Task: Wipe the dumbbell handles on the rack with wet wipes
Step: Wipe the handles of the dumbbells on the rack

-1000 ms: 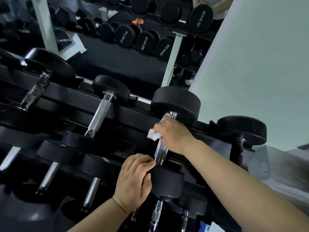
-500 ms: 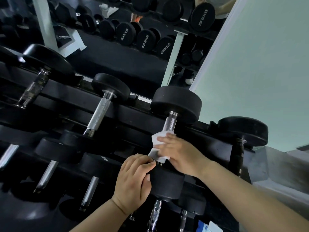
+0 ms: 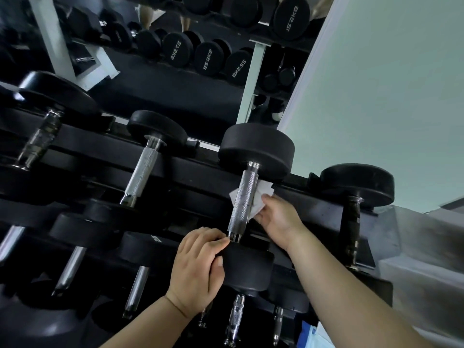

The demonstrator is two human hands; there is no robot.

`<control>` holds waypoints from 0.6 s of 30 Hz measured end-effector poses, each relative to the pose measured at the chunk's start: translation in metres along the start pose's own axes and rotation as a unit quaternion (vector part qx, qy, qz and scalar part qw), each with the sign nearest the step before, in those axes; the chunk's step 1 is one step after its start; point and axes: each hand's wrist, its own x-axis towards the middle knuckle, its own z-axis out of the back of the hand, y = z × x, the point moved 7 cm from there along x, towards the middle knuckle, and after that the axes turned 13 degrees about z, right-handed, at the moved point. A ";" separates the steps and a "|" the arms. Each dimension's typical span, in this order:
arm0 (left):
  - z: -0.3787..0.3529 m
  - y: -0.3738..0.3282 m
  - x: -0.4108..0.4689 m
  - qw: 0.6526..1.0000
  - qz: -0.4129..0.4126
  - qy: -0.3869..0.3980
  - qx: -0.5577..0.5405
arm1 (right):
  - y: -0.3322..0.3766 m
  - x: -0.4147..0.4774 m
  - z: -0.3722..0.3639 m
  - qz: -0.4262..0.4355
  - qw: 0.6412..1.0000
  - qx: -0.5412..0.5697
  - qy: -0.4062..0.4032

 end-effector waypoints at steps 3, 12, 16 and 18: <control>0.000 0.000 0.001 1.000 0.001 0.001 -0.002 | -0.011 -0.009 0.007 -0.047 0.996 -0.065 0.044; -0.001 0.001 0.000 1.000 0.005 0.016 0.000 | 0.012 0.005 -0.010 0.010 0.999 0.047 0.001; -0.001 0.002 0.000 1.000 0.004 0.012 -0.009 | -0.018 -0.021 0.004 -0.077 0.995 -0.051 0.030; -0.001 0.003 0.000 1.000 0.004 0.011 -0.008 | -0.017 -0.020 0.001 -0.087 0.994 -0.044 0.042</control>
